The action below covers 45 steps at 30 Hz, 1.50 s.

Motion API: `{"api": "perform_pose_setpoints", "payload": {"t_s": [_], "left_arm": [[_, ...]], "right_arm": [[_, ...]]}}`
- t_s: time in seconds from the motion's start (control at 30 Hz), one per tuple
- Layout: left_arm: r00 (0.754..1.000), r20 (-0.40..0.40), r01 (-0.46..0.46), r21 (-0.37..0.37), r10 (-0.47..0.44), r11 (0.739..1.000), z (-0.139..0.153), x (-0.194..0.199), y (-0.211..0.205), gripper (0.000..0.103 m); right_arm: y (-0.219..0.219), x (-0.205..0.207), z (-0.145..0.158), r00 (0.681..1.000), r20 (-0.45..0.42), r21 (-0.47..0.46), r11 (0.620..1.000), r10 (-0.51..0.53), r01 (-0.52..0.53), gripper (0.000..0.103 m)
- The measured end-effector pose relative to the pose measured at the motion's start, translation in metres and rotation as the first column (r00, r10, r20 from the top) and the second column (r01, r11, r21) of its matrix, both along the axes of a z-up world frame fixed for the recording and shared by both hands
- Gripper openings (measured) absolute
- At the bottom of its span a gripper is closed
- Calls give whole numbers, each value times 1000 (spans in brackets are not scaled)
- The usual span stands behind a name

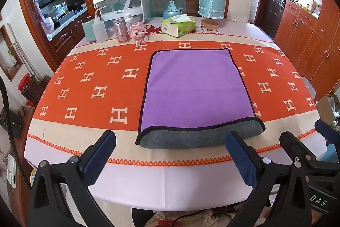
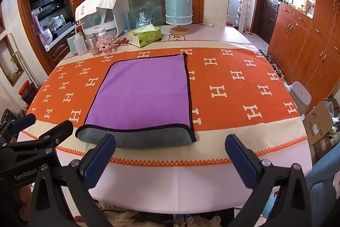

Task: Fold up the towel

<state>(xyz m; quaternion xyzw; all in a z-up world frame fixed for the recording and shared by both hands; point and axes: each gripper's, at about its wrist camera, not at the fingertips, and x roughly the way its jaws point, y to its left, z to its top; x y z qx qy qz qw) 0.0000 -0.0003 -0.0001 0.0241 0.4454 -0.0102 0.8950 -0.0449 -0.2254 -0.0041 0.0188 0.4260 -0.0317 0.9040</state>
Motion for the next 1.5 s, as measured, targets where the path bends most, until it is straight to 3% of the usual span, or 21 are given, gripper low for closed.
{"api": "perform_pose_setpoints", "payload": {"t_s": [1.5], "left_arm": [[1000, -14, 3, -20, -4, 1000, -10, -1, -2, 102]], "right_arm": [[5, 11, -7, 1000, -11, 6, 1000, -4, 4, 103]]}}
